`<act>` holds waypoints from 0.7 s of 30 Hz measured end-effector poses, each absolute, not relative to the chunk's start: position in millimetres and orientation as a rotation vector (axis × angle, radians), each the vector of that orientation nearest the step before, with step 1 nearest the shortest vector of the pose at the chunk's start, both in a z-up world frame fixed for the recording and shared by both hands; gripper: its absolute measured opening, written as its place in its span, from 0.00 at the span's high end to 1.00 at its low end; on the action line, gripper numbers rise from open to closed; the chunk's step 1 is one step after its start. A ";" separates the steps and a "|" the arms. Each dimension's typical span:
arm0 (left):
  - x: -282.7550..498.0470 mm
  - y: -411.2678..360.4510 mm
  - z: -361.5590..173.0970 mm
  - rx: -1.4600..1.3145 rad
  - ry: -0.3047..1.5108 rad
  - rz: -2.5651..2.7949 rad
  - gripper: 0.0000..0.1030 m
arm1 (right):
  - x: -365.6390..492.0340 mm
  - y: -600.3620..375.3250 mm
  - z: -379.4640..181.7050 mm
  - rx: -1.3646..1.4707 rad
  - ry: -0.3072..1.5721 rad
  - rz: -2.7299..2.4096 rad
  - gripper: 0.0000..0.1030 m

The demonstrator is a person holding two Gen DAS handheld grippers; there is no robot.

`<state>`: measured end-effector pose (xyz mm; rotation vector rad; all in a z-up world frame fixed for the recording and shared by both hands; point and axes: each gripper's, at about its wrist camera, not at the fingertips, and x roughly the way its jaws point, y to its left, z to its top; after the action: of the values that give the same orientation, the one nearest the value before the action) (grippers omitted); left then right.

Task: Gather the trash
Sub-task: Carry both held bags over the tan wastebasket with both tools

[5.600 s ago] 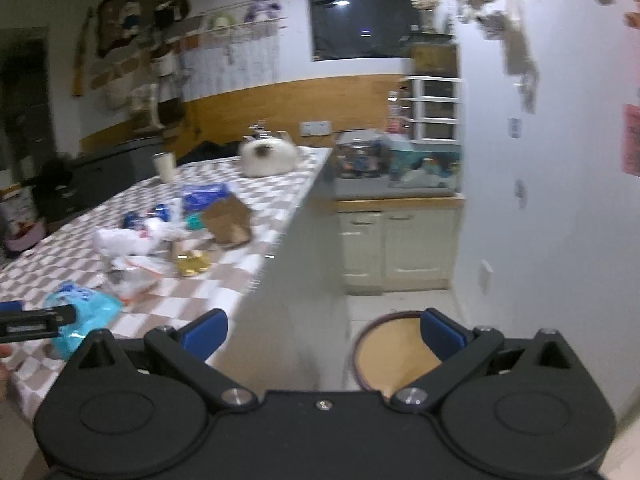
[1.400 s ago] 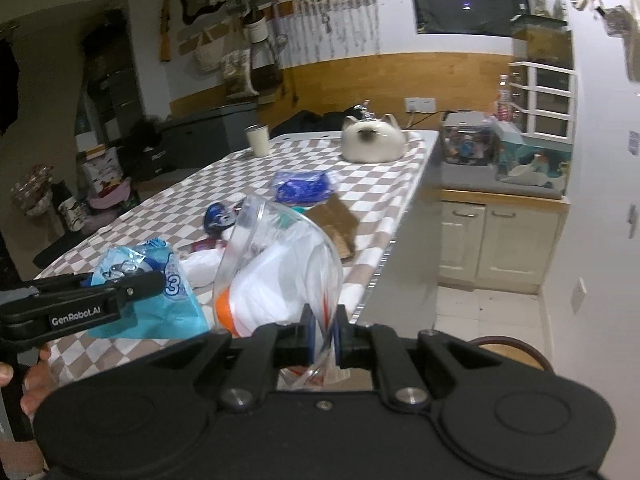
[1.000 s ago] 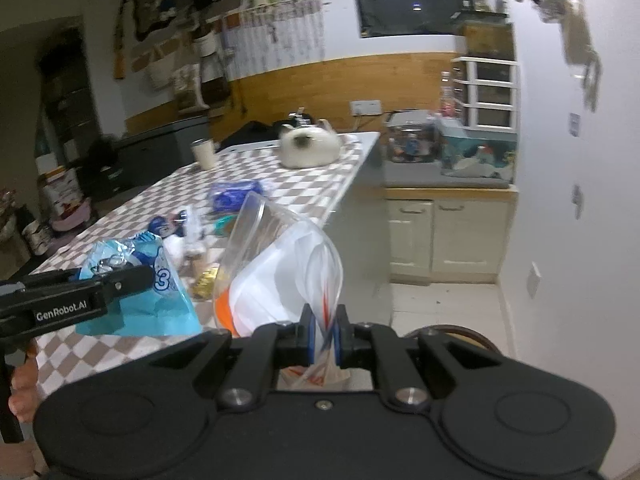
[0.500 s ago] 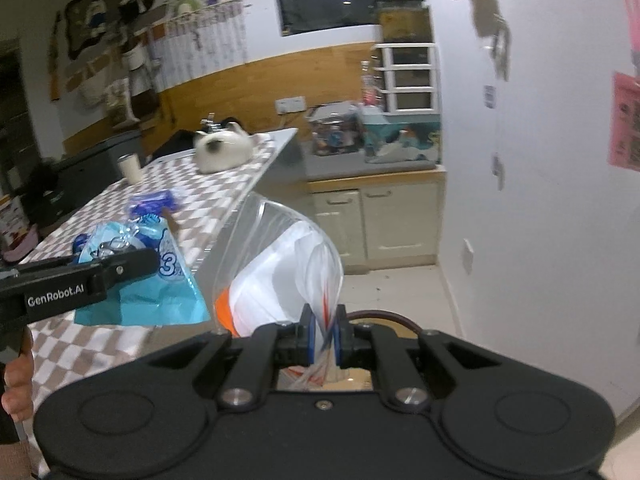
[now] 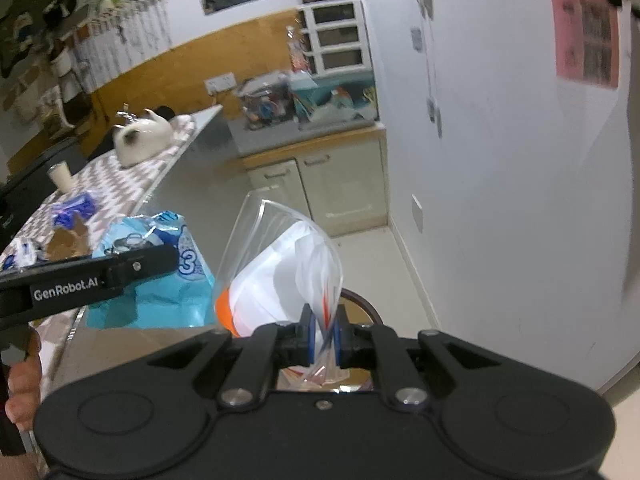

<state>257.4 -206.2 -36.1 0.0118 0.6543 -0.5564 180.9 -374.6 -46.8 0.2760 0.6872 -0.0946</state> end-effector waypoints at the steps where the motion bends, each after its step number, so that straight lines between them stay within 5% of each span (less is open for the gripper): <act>1: 265.1 -210.5 -43.5 0.011 0.681 -0.560 0.62 | 187.1 -377.3 -52.5 0.287 0.700 -0.101 0.91; 21: 408.2 -231.0 -190.8 0.024 1.139 -0.443 0.62 | 318.8 -400.8 -202.5 0.548 1.059 -0.181 0.91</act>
<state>408.2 -231.0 -190.8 0.0241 1.1386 -0.4428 318.8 -400.8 -202.5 0.5476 1.0588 -0.1812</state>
